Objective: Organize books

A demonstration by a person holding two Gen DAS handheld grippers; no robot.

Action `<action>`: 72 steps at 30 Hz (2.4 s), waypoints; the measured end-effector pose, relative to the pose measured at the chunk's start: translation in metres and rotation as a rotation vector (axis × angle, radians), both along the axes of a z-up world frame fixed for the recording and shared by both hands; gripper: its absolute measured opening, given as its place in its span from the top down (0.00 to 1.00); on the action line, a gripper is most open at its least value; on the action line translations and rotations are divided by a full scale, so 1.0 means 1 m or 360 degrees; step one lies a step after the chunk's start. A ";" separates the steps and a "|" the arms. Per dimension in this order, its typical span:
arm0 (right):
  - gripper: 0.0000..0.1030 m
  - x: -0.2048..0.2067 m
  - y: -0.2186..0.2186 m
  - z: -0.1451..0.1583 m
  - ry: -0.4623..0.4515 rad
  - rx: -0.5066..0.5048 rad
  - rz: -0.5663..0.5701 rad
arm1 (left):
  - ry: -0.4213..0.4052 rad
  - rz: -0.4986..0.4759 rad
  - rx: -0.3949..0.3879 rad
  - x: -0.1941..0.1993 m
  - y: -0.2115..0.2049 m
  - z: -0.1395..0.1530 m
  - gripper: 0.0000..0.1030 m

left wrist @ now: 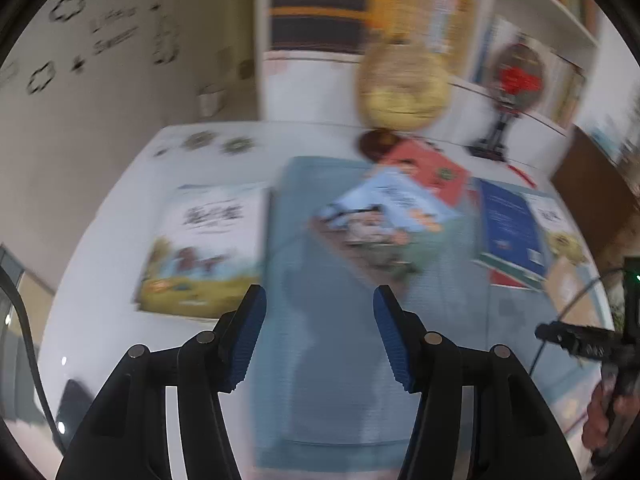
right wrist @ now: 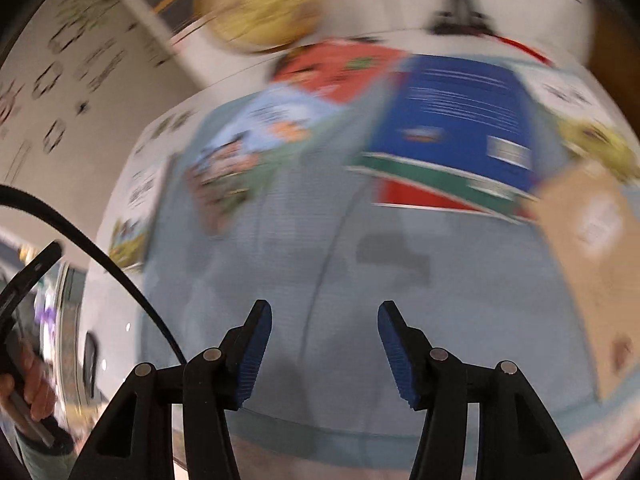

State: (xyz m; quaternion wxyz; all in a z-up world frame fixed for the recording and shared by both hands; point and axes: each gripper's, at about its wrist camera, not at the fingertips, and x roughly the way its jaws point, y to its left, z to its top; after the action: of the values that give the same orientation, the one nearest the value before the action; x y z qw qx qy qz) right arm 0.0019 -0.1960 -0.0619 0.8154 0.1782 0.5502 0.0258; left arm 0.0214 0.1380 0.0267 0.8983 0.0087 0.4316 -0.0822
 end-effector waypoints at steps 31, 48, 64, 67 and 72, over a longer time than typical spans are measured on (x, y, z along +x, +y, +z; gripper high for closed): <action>0.52 -0.017 -0.320 -0.045 -0.0077 -0.0008 0.0570 | 0.0556 0.0133 -0.0236 -0.055 -0.418 -0.132 0.41; 0.53 -0.008 -0.305 -0.071 -0.0074 -0.0217 0.0981 | 0.0613 0.0172 -0.0331 -0.102 -0.450 -0.149 0.43; 0.53 -0.002 -0.320 -0.076 -0.0057 0.0003 0.1223 | 0.0614 0.0476 -0.0312 -0.113 -0.459 -0.150 0.48; 0.53 0.007 -0.336 -0.078 0.0023 0.0214 0.1131 | 0.0618 0.0462 -0.0325 -0.115 -0.458 -0.149 0.48; 0.53 0.010 -0.346 -0.077 0.0082 0.0425 0.1057 | 0.0633 0.0456 -0.0364 -0.113 -0.454 -0.150 0.48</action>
State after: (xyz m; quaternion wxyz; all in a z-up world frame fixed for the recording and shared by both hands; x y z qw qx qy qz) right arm 0.0118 -0.5422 -0.1387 0.7180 0.0952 0.5902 0.3566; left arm -0.0920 -0.3160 -0.1233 0.7934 -0.1704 0.5843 -0.0026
